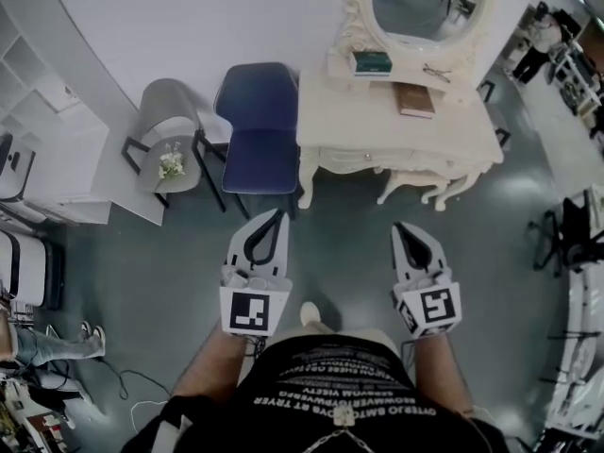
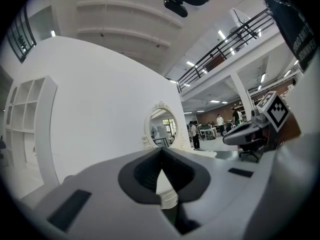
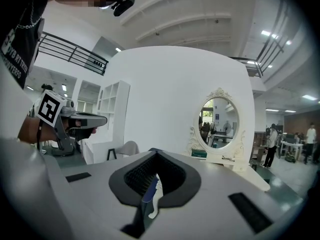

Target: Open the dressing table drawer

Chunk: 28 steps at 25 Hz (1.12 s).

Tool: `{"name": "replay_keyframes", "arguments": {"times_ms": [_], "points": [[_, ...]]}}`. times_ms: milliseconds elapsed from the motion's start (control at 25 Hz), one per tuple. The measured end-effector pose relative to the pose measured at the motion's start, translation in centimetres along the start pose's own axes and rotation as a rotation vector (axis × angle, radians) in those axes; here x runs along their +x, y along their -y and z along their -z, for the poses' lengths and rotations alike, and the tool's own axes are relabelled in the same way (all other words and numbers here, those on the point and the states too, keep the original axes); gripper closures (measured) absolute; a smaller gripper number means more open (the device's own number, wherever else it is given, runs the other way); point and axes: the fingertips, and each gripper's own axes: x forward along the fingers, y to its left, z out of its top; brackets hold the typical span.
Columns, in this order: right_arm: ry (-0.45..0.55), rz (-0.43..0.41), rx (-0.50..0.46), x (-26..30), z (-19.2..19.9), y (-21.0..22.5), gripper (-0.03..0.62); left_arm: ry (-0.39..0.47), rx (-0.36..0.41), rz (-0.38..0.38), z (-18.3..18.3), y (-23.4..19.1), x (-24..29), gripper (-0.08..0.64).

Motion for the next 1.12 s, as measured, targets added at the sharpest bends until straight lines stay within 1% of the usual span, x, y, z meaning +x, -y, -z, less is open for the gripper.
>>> {"name": "replay_keyframes", "arguments": {"times_ms": [160, 360, 440, 640, 760, 960, 1120], "points": [[-0.014, 0.022, -0.001, 0.1, -0.2, 0.3, 0.591, -0.004, -0.031, 0.009, 0.4, -0.6, 0.5, 0.557], [-0.043, 0.044, -0.029, -0.2, 0.3, 0.8, 0.591, -0.013, -0.038, 0.036, 1.2, -0.2, 0.9, 0.557], [-0.04, 0.043, -0.033, 0.1, 0.2, 1.0, 0.591, -0.014, -0.036, 0.043, 1.4, -0.1, 1.2, 0.557], [-0.031, 0.036, -0.004, 1.5, 0.3, 1.8, 0.591, -0.027, -0.031, 0.035, 2.0, -0.6, 2.5, 0.557], [-0.026, 0.029, -0.006, 2.5, 0.3, 2.3, 0.591, -0.037, -0.018, 0.03, 2.1, -0.9, 3.4, 0.557], [-0.014, 0.016, -0.012, 4.3, 0.3, 3.5, 0.591, -0.037, -0.02, 0.01, 1.9, -1.7, 5.4, 0.557], [-0.024, 0.017, -0.002, 5.3, 0.1, 4.4, 0.591, -0.042, -0.009, 0.017, 1.8, -1.8, 6.7, 0.557]]}}
